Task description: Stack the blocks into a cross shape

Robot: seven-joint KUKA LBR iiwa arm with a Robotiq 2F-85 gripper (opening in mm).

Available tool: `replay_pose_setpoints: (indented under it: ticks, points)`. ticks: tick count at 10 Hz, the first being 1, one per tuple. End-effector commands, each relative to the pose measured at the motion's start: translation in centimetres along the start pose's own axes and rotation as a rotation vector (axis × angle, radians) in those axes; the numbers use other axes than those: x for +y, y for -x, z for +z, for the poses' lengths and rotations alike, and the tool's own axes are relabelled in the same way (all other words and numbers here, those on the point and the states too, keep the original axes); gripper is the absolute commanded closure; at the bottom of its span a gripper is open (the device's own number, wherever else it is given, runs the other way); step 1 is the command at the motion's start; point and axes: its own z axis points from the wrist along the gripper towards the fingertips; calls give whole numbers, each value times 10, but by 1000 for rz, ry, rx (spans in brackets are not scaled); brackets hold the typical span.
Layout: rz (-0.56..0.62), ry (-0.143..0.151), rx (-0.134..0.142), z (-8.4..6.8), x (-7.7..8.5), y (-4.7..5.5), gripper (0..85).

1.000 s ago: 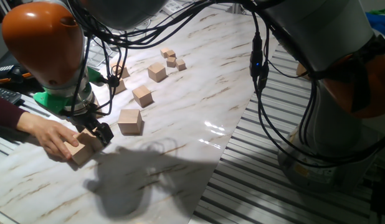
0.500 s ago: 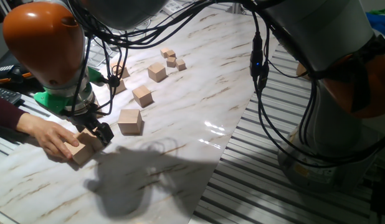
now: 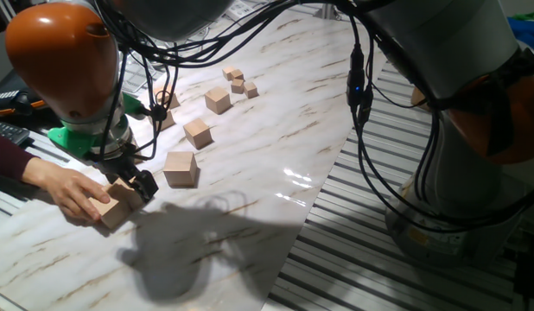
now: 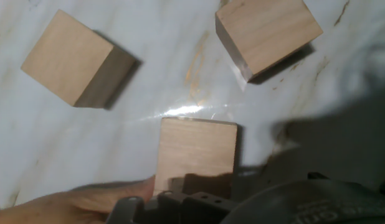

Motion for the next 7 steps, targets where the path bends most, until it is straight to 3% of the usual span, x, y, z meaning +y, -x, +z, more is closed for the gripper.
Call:
replay_pose_setpoints:
  ticks: [1, 3, 5, 7]
  points:
    - [0, 0, -2, 0, 0, 0, 0]
    - [-1, 1, 3, -1, 1, -1, 0]
    - [27, -36, 6, -5, 7, 0, 0]
    - [78, -60, -36, -10, 9, 1, 0]
